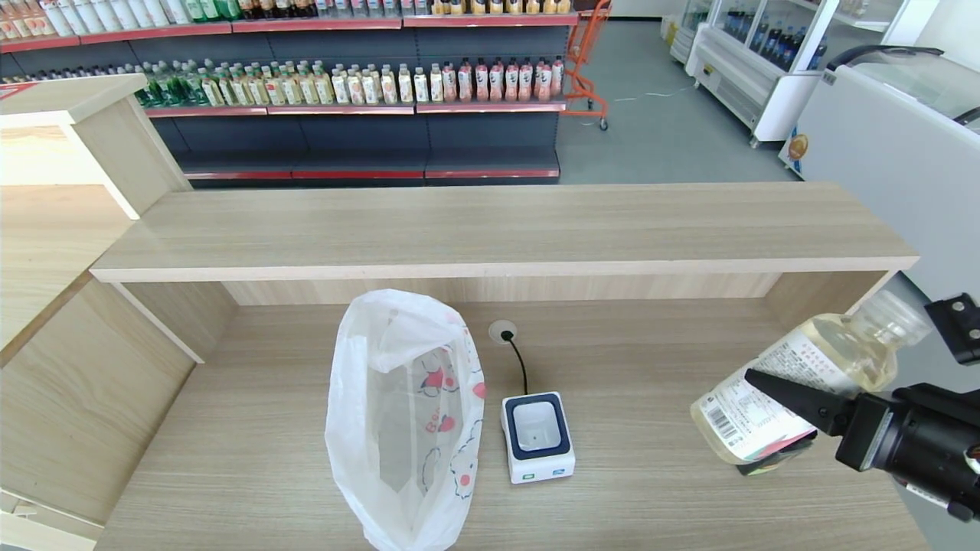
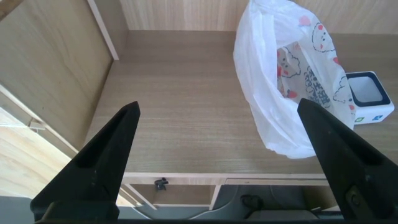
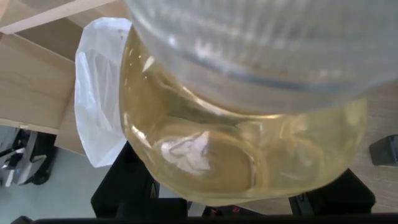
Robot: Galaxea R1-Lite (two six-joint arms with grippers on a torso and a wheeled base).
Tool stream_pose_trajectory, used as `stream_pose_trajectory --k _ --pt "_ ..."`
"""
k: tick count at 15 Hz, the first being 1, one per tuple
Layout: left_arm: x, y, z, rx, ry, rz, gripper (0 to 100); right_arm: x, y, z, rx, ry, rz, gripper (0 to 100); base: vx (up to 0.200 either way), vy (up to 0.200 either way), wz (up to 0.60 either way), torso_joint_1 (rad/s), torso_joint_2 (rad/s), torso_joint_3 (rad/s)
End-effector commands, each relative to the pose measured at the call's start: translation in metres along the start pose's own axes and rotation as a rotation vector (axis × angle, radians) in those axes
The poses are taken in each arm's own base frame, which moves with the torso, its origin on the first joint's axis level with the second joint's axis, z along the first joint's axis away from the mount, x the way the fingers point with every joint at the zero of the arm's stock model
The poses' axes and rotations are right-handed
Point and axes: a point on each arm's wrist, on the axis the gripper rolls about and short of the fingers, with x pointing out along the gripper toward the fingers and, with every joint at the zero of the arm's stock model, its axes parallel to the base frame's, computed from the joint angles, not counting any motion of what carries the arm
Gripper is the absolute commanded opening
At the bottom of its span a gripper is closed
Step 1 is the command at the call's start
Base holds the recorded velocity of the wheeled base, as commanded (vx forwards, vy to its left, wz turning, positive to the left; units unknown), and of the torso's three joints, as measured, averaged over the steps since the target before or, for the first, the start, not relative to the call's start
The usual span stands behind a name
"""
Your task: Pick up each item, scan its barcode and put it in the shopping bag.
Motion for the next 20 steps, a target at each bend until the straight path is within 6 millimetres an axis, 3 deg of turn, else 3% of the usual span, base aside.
stream_pose_trajectory --k 1,9,16,20 --pt "0.0 0.0 0.0 0.0 -0.001 0.0 100 0.002 0.0 0.0 0.002 0.003 0.003 0 -0.2 0.0 0.0 0.007 0.0 0.002" --pt "0.0 0.0 0.0 0.006 -0.001 0.0 100 0.003 0.001 0.0 0.001 0.006 0.01 0 0.0 0.0 0.0 0.0 0.0 0.0" --pt "0.0 0.0 0.0 0.003 -0.001 0.0 100 0.001 0.014 0.014 0.056 0.044 0.039 0 0.0 0.2 0.0 0.008 0.0 0.003" --pt "0.0 0.0 0.0 0.005 -0.001 0.0 100 0.012 0.018 0.008 0.055 0.101 0.066 0 0.0 0.1 0.0 -0.002 0.0 0.001"
